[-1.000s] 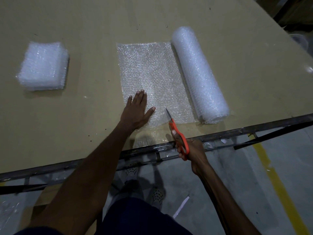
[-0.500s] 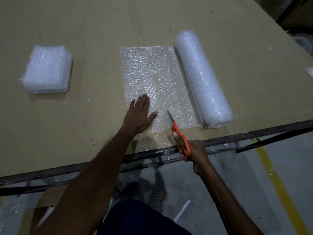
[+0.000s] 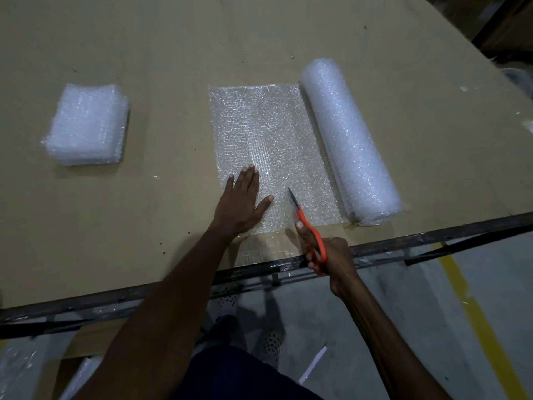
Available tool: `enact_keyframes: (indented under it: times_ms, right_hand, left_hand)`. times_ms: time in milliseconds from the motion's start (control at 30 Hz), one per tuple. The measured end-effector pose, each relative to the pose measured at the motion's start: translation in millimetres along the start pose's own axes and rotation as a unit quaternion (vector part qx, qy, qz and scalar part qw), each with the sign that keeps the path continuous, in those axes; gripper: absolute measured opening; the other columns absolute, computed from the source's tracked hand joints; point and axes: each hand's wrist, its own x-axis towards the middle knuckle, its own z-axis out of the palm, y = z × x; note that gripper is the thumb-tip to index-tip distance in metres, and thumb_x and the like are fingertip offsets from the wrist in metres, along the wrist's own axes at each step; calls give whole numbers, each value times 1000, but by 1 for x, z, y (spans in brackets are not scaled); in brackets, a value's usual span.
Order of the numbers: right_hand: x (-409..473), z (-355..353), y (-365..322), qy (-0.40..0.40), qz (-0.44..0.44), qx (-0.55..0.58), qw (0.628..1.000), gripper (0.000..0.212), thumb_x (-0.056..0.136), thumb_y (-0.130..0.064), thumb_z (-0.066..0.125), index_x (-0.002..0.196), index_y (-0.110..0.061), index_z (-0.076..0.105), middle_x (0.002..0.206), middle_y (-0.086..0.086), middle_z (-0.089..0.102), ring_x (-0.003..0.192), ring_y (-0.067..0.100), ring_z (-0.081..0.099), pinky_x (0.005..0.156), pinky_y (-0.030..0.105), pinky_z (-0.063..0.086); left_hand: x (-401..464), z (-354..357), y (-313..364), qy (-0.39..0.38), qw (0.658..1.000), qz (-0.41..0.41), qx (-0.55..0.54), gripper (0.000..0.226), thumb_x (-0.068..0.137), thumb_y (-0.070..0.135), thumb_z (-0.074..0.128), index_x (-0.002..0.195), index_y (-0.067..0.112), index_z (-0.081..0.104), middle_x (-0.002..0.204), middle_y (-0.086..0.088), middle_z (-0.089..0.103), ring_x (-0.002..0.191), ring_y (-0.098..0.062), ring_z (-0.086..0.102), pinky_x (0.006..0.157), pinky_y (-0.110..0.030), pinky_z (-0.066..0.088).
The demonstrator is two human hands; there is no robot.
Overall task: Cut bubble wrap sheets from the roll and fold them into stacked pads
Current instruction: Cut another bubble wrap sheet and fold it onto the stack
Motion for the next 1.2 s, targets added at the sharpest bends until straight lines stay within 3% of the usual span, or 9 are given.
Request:
enact_keyframes:
  times_ms: [400,533,767,967,1200]
  right_hand:
    - [12,7,-8,6,-3,-23,1000,52,71,-48,89,70,-3,64,60,17,53,39,18,43,39,19,29]
    - [16,15,-17,6,8,-4,1000,50,69,-51,90,58,-8,65,57,13,54,41,18,45,41,21,31]
    - [22,14,-19,-7,12,6,1000,51,72,-42,91,57,-11,53,53,11,46,38,17,41,39,19,28]
    - [26,21,-30,-16,17,41,999,46,70,-40,93,50,-12,62,60,15,48,43,18,41,41,22,30]
    - [30,18,-27,-22,14,31,999,46,73,-35,91,59,-6,58,56,14,47,41,17,41,39,19,28]
  left_hand:
    - [-1,1,0,2,1000,2,4,83,100,62,19,158,4,16,166,-13,10,154,-24,4,123,-45,1]
    - [-2,0,0,3,1000,6,3,85,98,64,16,158,3,16,166,-14,11,154,-25,5,123,-45,1]
    - [-2,0,0,-4,1000,5,1,88,96,66,11,158,4,14,167,-13,8,154,-24,2,123,-44,-3]
    - [-3,-1,1,-12,1000,1,-2,83,100,63,18,159,5,11,167,-12,4,154,-23,-1,123,-43,-5]
    - [-3,-3,0,-30,1000,1,-1,94,91,70,3,159,5,8,167,-12,1,154,-22,-4,122,-43,-7]
